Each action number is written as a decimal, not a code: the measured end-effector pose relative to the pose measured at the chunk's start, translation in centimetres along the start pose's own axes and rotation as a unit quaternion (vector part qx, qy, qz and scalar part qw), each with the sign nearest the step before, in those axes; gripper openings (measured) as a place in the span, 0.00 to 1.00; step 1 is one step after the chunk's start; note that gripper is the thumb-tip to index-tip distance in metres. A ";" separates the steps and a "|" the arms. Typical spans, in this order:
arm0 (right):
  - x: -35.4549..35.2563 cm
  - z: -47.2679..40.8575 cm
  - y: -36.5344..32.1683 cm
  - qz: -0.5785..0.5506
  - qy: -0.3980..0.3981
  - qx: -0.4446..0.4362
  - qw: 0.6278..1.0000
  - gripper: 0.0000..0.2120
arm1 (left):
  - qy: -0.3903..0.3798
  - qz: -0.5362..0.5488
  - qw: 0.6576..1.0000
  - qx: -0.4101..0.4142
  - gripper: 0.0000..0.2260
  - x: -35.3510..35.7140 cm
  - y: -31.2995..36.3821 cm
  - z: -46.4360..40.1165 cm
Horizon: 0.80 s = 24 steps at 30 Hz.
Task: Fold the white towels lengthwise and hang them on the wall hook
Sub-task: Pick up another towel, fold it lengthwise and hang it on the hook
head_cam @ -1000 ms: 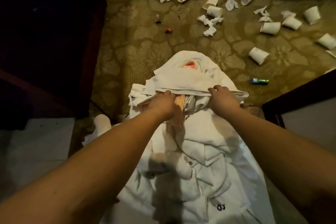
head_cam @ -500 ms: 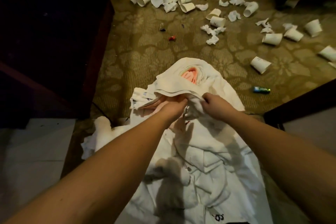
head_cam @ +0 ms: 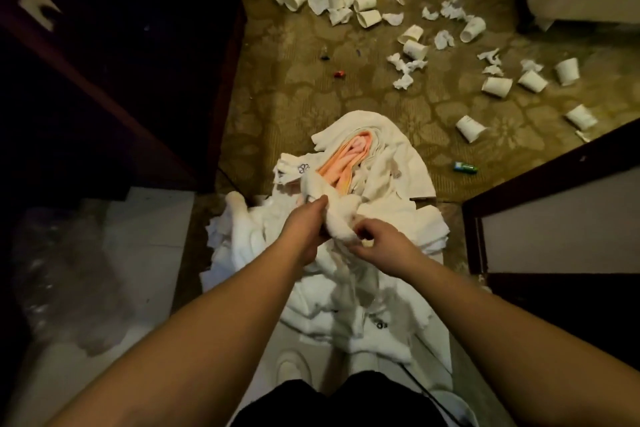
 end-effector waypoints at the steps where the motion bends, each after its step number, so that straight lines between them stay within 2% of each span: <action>1: -0.4 1.4 -0.9 0.032 -0.013 0.015 0.999 0.11 | -0.008 0.028 1.000 -0.009 0.24 -0.4 0.1 2.5; 4: -2.4 5.3 -4.8 0.039 0.000 0.035 0.999 0.12 | -0.032 0.094 0.995 0.000 0.20 -1.1 0.4 9.9; 8: -6.0 10.7 -13.0 -0.025 -0.013 0.012 1.000 0.25 | -0.057 0.162 0.985 0.029 0.09 -1.9 1.1 20.7; 10: -7.3 13.3 -16.8 -0.068 -0.048 0.006 0.997 0.25 | -0.076 0.188 0.978 0.043 0.08 -2.5 1.2 25.6; 12: -8.3 15.8 -20.3 -0.127 -0.074 0.006 0.989 0.19 | -0.083 0.205 0.974 0.058 0.07 -3.1 1.1 30.0; 14: -9.0 18.4 -23.7 -0.245 -0.054 0.038 0.967 0.13 | -0.080 0.223 0.967 0.088 0.06 -4.0 0.8 34.4; 16: -9.5 21.1 -27.2 -0.386 0.001 0.075 0.920 0.11 | -0.079 0.247 0.957 0.127 0.09 -4.9 0.5 39.1; 17: -9.8 22.4 -28.7 -0.420 0.026 0.071 0.904 0.11 | -0.088 0.259 0.951 0.147 0.11 -5.3 0.3 41.4; 19: -10.4 24.5 -31.3 -0.381 0.043 0.012 0.923 0.13 | -0.094 0.277 0.940 0.174 0.13 -6.0 0.0 45.3; 21: -10.8 26.7 -33.5 -0.273 0.067 -0.047 0.958 0.11 | -0.098 0.289 0.933 0.191 0.15 -7.1 -0.9 48.6; 24: -10.8 29.6 -36.4 -0.197 0.137 -0.072 0.968 0.08 | -0.085 0.262 0.932 0.237 0.17 -8.6 -2.4 52.6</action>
Point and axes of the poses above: each hand's wrist, its own z-axis away from the middle knuckle, its own x-axis out of the palm, y = z × x, the point moved 1 cm from there along -z, towards the middle knuckle, and after that the axes turned 11 degrees about -x, right-handed, at the moved point
